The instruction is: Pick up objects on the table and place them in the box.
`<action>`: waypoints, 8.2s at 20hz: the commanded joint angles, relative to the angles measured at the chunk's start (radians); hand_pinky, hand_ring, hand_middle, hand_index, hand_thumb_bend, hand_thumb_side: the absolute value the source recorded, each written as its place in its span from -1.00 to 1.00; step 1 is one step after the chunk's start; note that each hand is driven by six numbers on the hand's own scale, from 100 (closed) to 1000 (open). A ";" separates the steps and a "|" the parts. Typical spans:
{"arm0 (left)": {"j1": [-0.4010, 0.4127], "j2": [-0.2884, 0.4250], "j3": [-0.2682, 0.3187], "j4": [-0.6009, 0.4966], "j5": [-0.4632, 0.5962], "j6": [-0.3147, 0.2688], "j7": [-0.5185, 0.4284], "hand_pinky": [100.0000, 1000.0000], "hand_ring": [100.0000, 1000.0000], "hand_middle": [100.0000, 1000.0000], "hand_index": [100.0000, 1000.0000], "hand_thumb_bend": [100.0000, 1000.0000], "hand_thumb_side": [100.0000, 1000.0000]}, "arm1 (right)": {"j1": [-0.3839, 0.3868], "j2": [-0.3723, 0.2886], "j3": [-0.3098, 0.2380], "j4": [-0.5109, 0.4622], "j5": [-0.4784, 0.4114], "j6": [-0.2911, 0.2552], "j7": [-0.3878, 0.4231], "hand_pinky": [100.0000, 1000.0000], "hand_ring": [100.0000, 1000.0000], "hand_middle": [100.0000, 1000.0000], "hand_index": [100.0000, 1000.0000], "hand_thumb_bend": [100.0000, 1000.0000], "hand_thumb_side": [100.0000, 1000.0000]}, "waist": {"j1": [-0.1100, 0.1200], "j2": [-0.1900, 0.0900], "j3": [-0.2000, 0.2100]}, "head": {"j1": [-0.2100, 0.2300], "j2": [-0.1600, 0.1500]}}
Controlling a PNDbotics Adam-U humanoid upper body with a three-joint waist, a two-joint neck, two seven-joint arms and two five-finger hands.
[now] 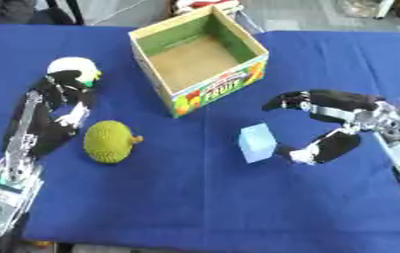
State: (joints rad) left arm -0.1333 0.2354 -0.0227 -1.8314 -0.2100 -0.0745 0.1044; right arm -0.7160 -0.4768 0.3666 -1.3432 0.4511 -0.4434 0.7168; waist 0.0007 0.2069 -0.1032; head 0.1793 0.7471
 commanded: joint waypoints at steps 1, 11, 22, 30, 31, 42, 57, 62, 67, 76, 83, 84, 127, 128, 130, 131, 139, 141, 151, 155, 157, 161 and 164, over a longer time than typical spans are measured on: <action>-0.007 0.018 0.001 -0.012 0.005 -0.001 -0.003 0.02 0.01 0.05 0.48 -0.44 -0.28 | -0.026 -0.002 -0.002 0.013 0.014 -0.086 0.086 0.78 0.86 0.80 0.92 -0.63 -0.26 | -0.001 -0.017 0.002 | -0.001 0.003; -0.009 0.017 0.000 -0.012 0.006 -0.002 -0.004 0.02 0.00 0.05 0.49 -0.44 -0.28 | -0.048 0.030 0.007 0.077 0.047 -0.106 0.094 0.78 0.85 0.79 0.91 -0.64 -0.25 | 0.002 -0.016 0.008 | -0.002 0.003; -0.011 0.015 -0.001 -0.013 0.007 -0.002 -0.005 0.02 0.00 0.05 0.49 -0.44 -0.28 | -0.057 0.062 0.001 0.129 0.080 -0.116 0.082 0.78 0.84 0.77 0.90 -0.66 -0.25 | 0.007 -0.017 0.013 | -0.003 0.003; -0.012 0.014 -0.002 -0.013 0.008 -0.003 -0.006 0.02 0.00 0.05 0.49 -0.44 -0.28 | -0.067 0.081 -0.004 0.164 0.108 -0.124 0.075 0.77 0.83 0.76 0.89 -0.66 -0.26 | 0.010 -0.016 0.014 | -0.005 0.003; -0.012 0.014 -0.002 -0.013 0.008 -0.003 -0.006 0.02 0.00 0.05 0.49 -0.44 -0.28 | -0.068 0.084 -0.004 0.169 0.111 -0.125 0.074 0.77 0.83 0.76 0.89 -0.66 -0.26 | 0.010 -0.016 0.015 | -0.005 0.003; -0.011 0.013 -0.001 -0.013 0.008 -0.003 -0.007 0.02 0.00 0.05 0.49 -0.44 -0.28 | -0.075 0.101 -0.009 0.219 0.153 -0.141 0.062 0.75 0.79 0.65 0.82 -0.67 -0.29 | 0.010 -0.016 0.017 | -0.005 0.003; -0.009 0.013 -0.001 -0.013 0.008 -0.002 -0.005 0.02 0.00 0.04 0.48 -0.44 -0.28 | -0.078 0.103 -0.019 0.222 0.182 -0.142 -0.009 0.68 0.65 0.26 0.35 -0.78 -0.49 | 0.009 -0.017 0.015 | -0.003 0.004; -0.008 0.013 -0.001 -0.013 0.008 -0.002 -0.005 0.01 -0.01 0.04 0.48 -0.43 -0.28 | -0.087 0.099 -0.023 0.192 0.175 -0.143 -0.057 0.67 0.64 0.24 0.25 -0.88 -0.58 | 0.010 -0.017 0.015 | -0.003 0.005; -0.007 0.014 -0.001 -0.013 0.008 -0.002 -0.005 0.02 -0.01 0.04 0.48 -0.43 -0.28 | -0.118 0.086 -0.028 0.150 0.141 -0.129 -0.068 0.68 0.63 0.24 0.24 -0.90 -0.65 | 0.008 -0.019 0.016 | -0.001 0.005; -0.012 0.015 -0.005 -0.014 0.008 -0.004 -0.010 0.02 -0.01 0.04 0.48 -0.43 -0.28 | -0.243 0.076 -0.077 0.151 0.135 -0.080 -0.091 0.68 0.62 0.25 0.25 -0.85 -0.76 | 0.006 -0.013 0.038 | -0.009 -0.006; -0.031 0.012 -0.021 -0.016 0.013 -0.008 -0.026 0.02 -0.01 0.04 0.48 -0.44 -0.28 | -0.373 0.119 -0.134 0.260 0.200 -0.054 -0.135 0.67 0.61 0.26 0.26 -0.81 -0.82 | 0.006 0.002 0.085 | -0.031 -0.019; -0.034 0.012 -0.024 -0.016 0.014 -0.008 -0.029 0.02 -0.01 0.04 0.48 -0.44 -0.28 | -0.389 0.129 -0.143 0.283 0.219 -0.052 -0.145 0.67 0.61 0.26 0.26 -0.80 -0.83 | 0.006 0.004 0.093 | -0.035 -0.021; -0.083 0.005 -0.080 -0.020 0.037 -0.019 -0.092 0.02 -0.01 0.04 0.49 -0.44 -0.28 | -0.484 0.399 -0.308 0.638 0.924 0.115 -0.652 0.69 0.70 0.86 0.98 -0.17 -0.25 | -0.012 0.018 0.220 | -0.122 -0.041; -0.082 0.005 -0.080 -0.020 0.037 -0.019 -0.091 0.02 -0.01 0.04 0.49 -0.44 -0.28 | -0.483 0.398 -0.306 0.634 0.926 0.112 -0.652 0.69 0.71 0.88 0.98 -0.18 -0.25 | -0.012 0.018 0.219 | -0.121 -0.040; -0.082 0.005 -0.079 -0.020 0.036 -0.019 -0.090 0.02 -0.01 0.04 0.49 -0.44 -0.28 | -0.482 0.396 -0.302 0.624 0.921 0.104 -0.651 0.69 0.71 0.90 0.98 -0.18 -0.24 | -0.011 0.018 0.217 | -0.118 -0.039; -0.081 0.005 -0.078 -0.020 0.036 -0.018 -0.090 0.02 -0.01 0.04 0.49 -0.44 -0.28 | -0.482 0.394 -0.299 0.617 0.916 0.098 -0.650 0.69 0.71 0.91 0.98 -0.18 -0.24 | -0.011 0.017 0.215 | -0.116 -0.039; -0.069 0.016 -0.061 -0.017 0.027 -0.017 -0.075 0.02 -0.01 0.04 0.49 -0.43 -0.28 | -0.469 0.313 -0.224 0.447 0.691 -0.001 -0.637 0.64 0.65 0.69 0.91 -0.50 -0.42 | -0.006 0.013 0.167 | -0.077 -0.027; -0.065 0.020 -0.054 -0.016 0.023 -0.016 -0.068 0.02 -0.01 0.04 0.49 -0.43 -0.28 | -0.451 0.270 -0.199 0.370 0.569 -0.014 -0.613 0.60 0.64 0.64 0.85 -0.78 -0.66 | -0.005 0.010 0.147 | -0.063 -0.023; -0.073 0.064 -0.028 -0.022 -0.002 -0.015 -0.052 0.04 0.00 0.06 0.51 -0.36 -0.28 | -0.224 0.039 -0.162 -0.141 0.029 0.127 -0.516 0.53 0.59 0.50 0.69 -1.00 -0.99 | -0.003 0.003 0.084 | -0.011 -0.009; -0.091 0.105 -0.027 -0.023 -0.026 -0.016 -0.076 0.08 0.05 0.11 0.54 -0.27 -0.28 | -0.109 -0.003 -0.185 -0.280 -0.056 0.168 -0.508 0.53 0.58 0.49 0.69 -1.00 -0.97 | 0.002 0.000 0.068 | -0.002 -0.005; -0.104 0.135 -0.030 -0.020 -0.047 -0.014 -0.102 0.10 0.08 0.14 0.55 -0.22 -0.27 | -0.050 -0.011 -0.200 -0.327 -0.077 0.182 -0.503 0.52 0.59 0.49 0.69 -1.00 -0.93 | 0.006 -0.002 0.060 | 0.001 -0.004; -0.135 0.215 -0.048 0.001 -0.097 -0.011 -0.163 0.16 0.13 0.20 0.58 -0.14 -0.28 | 0.055 -0.013 -0.228 -0.377 -0.120 0.204 -0.491 0.52 0.60 0.49 0.69 -1.00 -0.86 | 0.014 -0.007 0.044 | 0.008 0.000; -0.155 0.283 -0.071 0.026 -0.141 -0.020 -0.227 0.23 0.20 0.29 0.63 -0.08 -0.30 | 0.119 -0.009 -0.250 -0.397 -0.145 0.218 -0.490 0.51 0.60 0.49 0.69 -1.00 -0.79 | 0.019 -0.011 0.033 | 0.010 0.004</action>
State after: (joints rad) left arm -0.2744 0.4687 -0.0908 -1.8023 -0.3324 -0.0912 -0.1004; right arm -0.5859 -0.4626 0.1355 -1.7112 0.3219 -0.2334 0.2275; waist 0.0206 0.2148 -0.0717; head 0.1845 0.7471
